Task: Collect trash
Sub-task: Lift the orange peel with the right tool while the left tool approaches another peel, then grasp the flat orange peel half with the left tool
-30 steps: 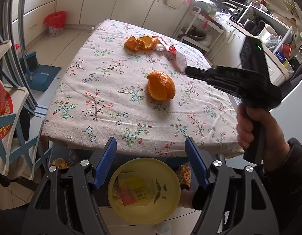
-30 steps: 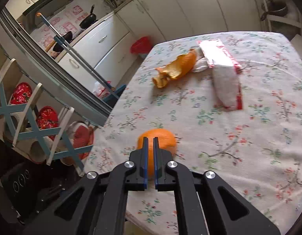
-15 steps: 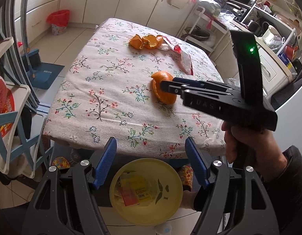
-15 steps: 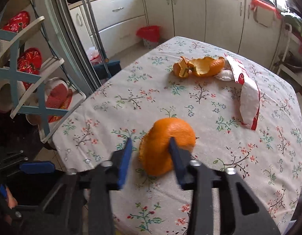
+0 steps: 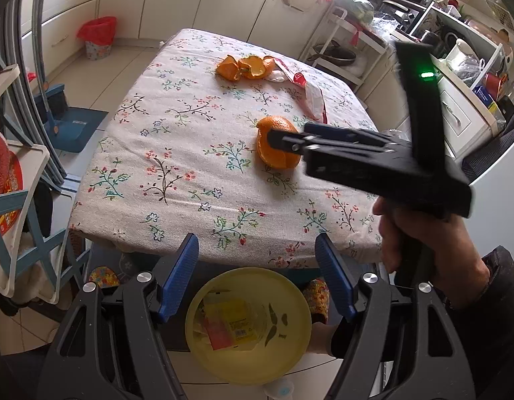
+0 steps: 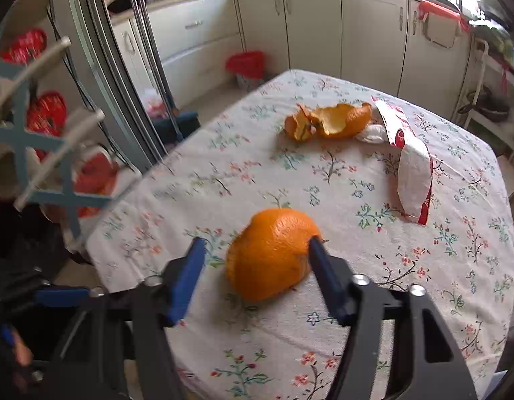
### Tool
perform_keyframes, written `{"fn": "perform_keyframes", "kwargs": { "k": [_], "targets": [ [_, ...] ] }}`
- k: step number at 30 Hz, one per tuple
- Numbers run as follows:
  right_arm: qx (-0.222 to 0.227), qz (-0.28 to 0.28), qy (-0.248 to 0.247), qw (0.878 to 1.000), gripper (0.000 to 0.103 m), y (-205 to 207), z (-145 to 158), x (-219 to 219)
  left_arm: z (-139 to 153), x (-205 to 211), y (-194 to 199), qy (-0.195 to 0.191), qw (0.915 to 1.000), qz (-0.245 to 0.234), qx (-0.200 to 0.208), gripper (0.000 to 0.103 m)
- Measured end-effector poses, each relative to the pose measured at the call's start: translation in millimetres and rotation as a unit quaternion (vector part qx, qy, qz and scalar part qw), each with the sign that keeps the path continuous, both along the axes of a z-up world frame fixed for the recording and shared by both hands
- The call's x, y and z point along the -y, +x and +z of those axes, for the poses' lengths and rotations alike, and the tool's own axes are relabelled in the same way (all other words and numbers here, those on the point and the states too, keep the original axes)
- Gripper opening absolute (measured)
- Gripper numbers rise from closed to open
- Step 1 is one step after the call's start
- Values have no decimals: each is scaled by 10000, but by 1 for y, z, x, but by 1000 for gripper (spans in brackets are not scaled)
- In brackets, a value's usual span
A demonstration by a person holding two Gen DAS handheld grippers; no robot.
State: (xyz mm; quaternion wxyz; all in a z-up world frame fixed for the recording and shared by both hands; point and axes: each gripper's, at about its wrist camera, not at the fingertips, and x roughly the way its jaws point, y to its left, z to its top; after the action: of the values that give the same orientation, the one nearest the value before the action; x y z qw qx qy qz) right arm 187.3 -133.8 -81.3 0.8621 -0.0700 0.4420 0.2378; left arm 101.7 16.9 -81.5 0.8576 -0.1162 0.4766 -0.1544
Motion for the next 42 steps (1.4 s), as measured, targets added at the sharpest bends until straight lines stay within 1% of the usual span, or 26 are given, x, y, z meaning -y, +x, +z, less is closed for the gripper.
{"fn": "perform_keyframes", "kwargs": {
  "k": [1,2,4,7,8,11,12,15,17,20,23,25,26,27,28,31,34,36,37,38,39,41,42],
  "targets": [
    [-60,-37,-18,10000,35,3,-4,1,0,-1,0,8,10000,7,-1,68],
    [-110,-88,151,9998,33,5,-4,6,0,-1,1,7,10000,19,-2,68],
    [-201,-173,477,9985,24,7,0,16,0,-3,1,-19,10000,61,-1,68],
    [-387,-390,1141,9919,20,10,6,38,1,-3,2,-78,9999,81,2,68],
    [-462,-475,1395,9880,19,11,7,46,1,-1,4,-92,9999,67,1,68],
    [-547,-668,1812,9796,17,12,11,63,3,4,12,-47,10000,44,42,68],
    [-493,-735,1835,9790,16,10,14,68,3,7,17,-36,10000,38,59,68],
    [-280,-853,1671,9819,16,5,24,77,2,15,39,-16,10000,65,38,68],
    [-204,-919,1427,9853,16,4,24,81,-1,23,54,35,10000,84,1,68],
    [-218,-988,1051,9893,15,3,16,88,-7,37,78,205,9998,17,-33,68],
    [-305,-905,744,9926,15,1,10,94,-11,45,99,334,9994,27,6,68],
    [-320,-889,582,9938,18,0,6,95,-14,46,112,293,9995,97,-6,68],
    [-354,-899,546,9938,21,1,3,97,-15,46,118,293,9995,108,9,68],
    [-397,-919,570,9933,33,2,0,100,-15,47,123,327,9994,99,33,68],
    [-414,-944,612,9928,39,3,-2,102,-16,50,127,389,9992,65,72,68],
    [-473,-909,625,9928,39,7,-9,101,-19,59,141,517,9984,-158,151,68],
    [-492,-847,572,9935,38,10,-15,97,-25,64,147,614,9974,-345,119,68],
    [-449,-807,508,9944,33,10,-16,94,-30,64,148,607,9973,-420,54,64],
    [-441,-792,464,9948,29,10,-16,93,-32,63,147,570,9973,-469,5,59],
    [-442,-801,436,9949,28,10,-15,93,-33,63,146,554,9971,-522,-20,53],
    [-453,-819,449,9946,24,10,-14,95,-33,63,144,583,9967,-564,6,49],
    [-455,-891,465,9939,21,11,-12,100,-34,65,142,656,9954,-702,-4,27],
    [-461,-929,470,9935,20,11,-12,102,-35,65,141,666,9950,-746,-18,21]
  ]
}}
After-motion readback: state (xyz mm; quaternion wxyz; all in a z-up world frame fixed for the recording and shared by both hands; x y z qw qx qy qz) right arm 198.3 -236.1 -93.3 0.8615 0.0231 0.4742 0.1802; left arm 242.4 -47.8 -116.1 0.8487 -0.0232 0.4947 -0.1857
